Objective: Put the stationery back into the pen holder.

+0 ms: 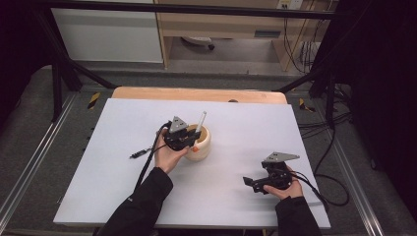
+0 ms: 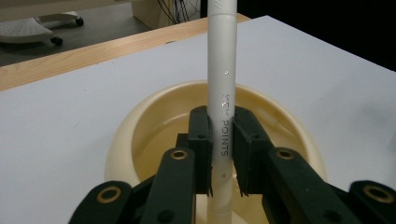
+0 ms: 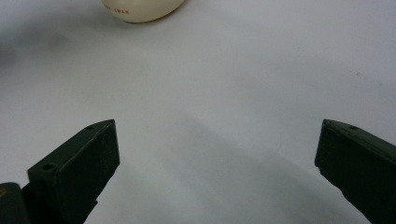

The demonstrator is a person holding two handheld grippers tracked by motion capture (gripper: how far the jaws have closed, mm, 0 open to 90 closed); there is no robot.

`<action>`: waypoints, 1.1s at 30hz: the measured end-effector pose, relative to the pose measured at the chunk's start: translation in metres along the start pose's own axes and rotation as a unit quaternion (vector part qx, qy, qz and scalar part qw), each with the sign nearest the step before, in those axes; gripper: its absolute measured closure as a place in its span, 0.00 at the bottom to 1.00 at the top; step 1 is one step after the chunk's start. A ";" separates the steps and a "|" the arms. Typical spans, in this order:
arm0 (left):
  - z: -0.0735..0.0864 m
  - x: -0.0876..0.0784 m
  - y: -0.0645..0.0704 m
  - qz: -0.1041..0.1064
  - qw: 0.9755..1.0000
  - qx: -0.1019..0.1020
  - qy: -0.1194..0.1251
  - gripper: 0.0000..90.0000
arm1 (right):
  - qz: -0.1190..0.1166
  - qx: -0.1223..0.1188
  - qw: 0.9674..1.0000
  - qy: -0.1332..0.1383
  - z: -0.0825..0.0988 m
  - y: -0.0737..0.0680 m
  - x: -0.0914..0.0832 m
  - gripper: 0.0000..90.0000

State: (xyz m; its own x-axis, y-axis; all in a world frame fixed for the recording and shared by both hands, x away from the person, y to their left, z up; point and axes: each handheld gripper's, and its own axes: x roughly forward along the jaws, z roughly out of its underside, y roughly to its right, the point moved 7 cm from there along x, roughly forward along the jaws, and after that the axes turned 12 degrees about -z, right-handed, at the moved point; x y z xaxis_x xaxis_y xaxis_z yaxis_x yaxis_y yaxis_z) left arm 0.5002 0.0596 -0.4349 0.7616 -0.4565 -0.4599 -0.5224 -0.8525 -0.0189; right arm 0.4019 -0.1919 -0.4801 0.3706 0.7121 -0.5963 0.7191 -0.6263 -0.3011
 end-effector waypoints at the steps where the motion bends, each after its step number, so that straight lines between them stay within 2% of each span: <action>1: 0.000 0.000 0.000 0.000 1.000 0.000 0.000 0.86 | 0.001 -0.003 1.000 0.000 0.000 0.000 0.000 0.01; 7: -0.005 -0.010 -0.002 0.002 1.000 0.000 0.006 0.74 | 0.000 -0.001 1.000 -0.003 0.001 0.000 0.001 0.01; 18: -0.013 -0.044 -0.018 -0.001 1.000 0.022 -0.002 0.48 | 0.000 -0.001 1.000 -0.004 0.001 0.000 0.001 0.01; 21: -0.011 -0.054 -0.025 -0.006 0.999 0.032 -0.006 0.43 | 0.000 -0.002 1.000 -0.004 0.001 0.000 0.001 0.01; 25: -0.006 -0.064 -0.033 -0.008 0.999 0.032 -0.014 0.37 | 0.000 -0.001 1.000 -0.003 0.001 0.000 0.001 0.01; 33: 0.014 -0.080 -0.048 -0.007 0.999 0.043 -0.032 0.27 | -0.001 -0.003 1.000 -0.004 0.001 0.000 0.002 0.01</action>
State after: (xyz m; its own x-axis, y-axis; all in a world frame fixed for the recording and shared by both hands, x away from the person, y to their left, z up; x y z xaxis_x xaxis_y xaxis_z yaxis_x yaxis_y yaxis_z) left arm 0.4593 0.1407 -0.4099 0.7444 -0.4259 -0.5143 -0.5456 -0.8320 -0.1006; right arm 0.4015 -0.1910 -0.4819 0.3644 0.7106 -0.6019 0.7238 -0.6228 -0.2971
